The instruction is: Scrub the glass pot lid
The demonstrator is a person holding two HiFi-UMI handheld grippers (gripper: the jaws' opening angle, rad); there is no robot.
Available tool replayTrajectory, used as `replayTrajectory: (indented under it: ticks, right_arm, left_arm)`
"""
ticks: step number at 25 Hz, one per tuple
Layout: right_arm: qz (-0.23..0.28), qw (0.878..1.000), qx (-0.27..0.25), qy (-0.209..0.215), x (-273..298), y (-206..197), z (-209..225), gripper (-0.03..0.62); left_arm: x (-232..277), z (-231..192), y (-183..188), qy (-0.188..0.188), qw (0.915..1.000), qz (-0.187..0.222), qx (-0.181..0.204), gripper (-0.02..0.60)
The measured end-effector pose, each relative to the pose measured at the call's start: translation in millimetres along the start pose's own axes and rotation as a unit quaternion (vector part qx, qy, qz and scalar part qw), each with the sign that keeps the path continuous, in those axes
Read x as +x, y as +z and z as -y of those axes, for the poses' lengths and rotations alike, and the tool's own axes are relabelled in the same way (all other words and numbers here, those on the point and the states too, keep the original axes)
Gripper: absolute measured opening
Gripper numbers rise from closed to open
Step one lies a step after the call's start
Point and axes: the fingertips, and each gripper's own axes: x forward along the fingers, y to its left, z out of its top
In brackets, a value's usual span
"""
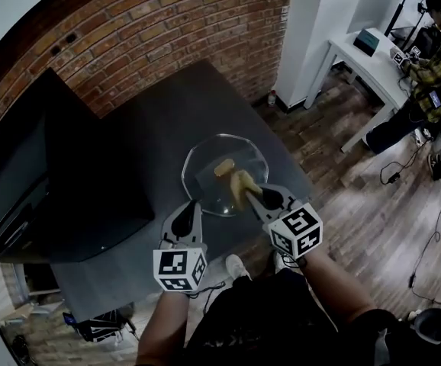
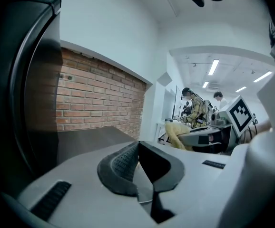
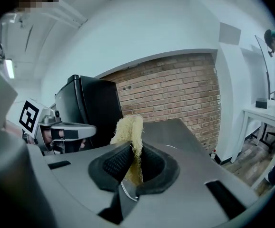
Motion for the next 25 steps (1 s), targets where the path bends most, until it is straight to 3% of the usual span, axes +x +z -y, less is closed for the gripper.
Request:
replayTrajectory:
  ticks: [12,25]
  right_arm:
    - [-0.006,0.999,-0.005,0.041,-61.8,-12.1,4.5,0.048]
    - [-0.016,0.993,-0.028,0.113,-106.8,-25.5,13.9,0.048]
  left_arm:
    - [-26.3,64.9,-21.9,0.025,0.9995,-0.015,-0.009,0.034]
    - [-39.7,136.2,-32.2,0.087,0.9961,0.001,-0.016,0.034]
